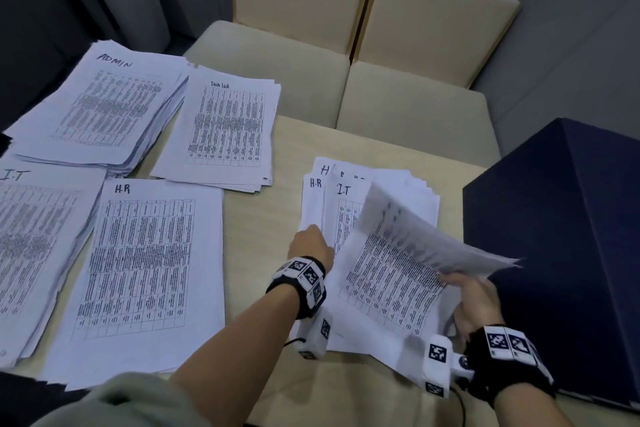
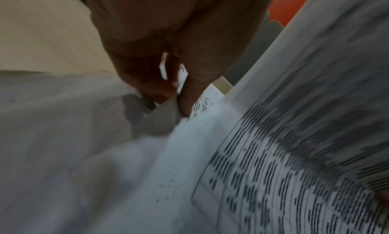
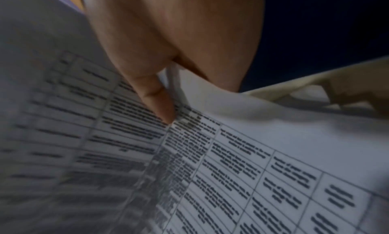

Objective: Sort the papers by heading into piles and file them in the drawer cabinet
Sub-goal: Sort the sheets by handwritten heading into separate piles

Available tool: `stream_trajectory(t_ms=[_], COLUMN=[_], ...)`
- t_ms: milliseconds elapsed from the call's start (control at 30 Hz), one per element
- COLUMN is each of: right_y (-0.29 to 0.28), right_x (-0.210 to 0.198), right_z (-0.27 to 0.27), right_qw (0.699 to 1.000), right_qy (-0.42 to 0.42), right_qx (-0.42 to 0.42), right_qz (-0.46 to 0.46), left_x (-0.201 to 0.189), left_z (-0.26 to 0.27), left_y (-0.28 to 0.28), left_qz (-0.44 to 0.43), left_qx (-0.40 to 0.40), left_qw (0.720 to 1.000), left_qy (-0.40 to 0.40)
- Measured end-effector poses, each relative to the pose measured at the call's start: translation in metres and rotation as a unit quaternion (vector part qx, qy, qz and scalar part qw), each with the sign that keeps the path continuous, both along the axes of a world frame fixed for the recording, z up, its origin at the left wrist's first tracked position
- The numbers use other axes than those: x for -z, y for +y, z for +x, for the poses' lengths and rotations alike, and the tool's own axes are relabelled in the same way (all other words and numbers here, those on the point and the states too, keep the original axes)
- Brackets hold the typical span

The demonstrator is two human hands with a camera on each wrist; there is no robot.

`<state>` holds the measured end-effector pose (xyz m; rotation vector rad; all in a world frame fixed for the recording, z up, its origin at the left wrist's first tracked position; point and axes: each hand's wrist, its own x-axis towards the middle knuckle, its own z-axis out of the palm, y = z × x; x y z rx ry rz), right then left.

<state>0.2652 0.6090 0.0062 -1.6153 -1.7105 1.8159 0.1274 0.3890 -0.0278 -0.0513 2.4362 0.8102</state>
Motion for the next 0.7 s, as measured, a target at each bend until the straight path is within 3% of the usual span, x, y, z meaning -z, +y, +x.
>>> stream_trajectory(t_ms=[100,167,300,400,467,567,700], right_y=[0.000,-0.001,-0.005,-0.009,-0.011,-0.009,-0.012], right_x=[0.000,-0.001,0.001,-0.002,-0.005,-0.007,-0.010], right_z=[0.004,0.003,-0.004,-0.014,-0.020,-0.025,-0.033], right_qw=[0.995,0.991,0.990,0.990,0.992,0.990,0.984], right_qy=[0.062,0.077,0.075,0.078,0.072,0.091,0.129], right_qx=[0.057,0.077,0.067,0.028,-0.006,-0.029,-0.058], right_qz=[-0.053,-0.083,-0.100,-0.112,-0.107,-0.103,-0.112], left_x=[0.000,-0.006,-0.027,-0.040,-0.045,-0.040,-0.045], left_z=[-0.001,-0.005,-0.017,-0.025,-0.030,-0.037,-0.033], left_y=[-0.008,-0.016,-0.030,-0.036,-0.038,-0.043,-0.045], left_qz=[0.020,-0.015,-0.146,-0.140,-0.069,0.094,0.256], left_qx=[0.025,0.057,0.163,0.231,0.254,0.246,0.181], left_qw=[0.996,0.987,0.952,0.930,0.927,0.938,0.947], left_qy=[0.085,0.149,0.214,0.250,0.267,0.224,0.075])
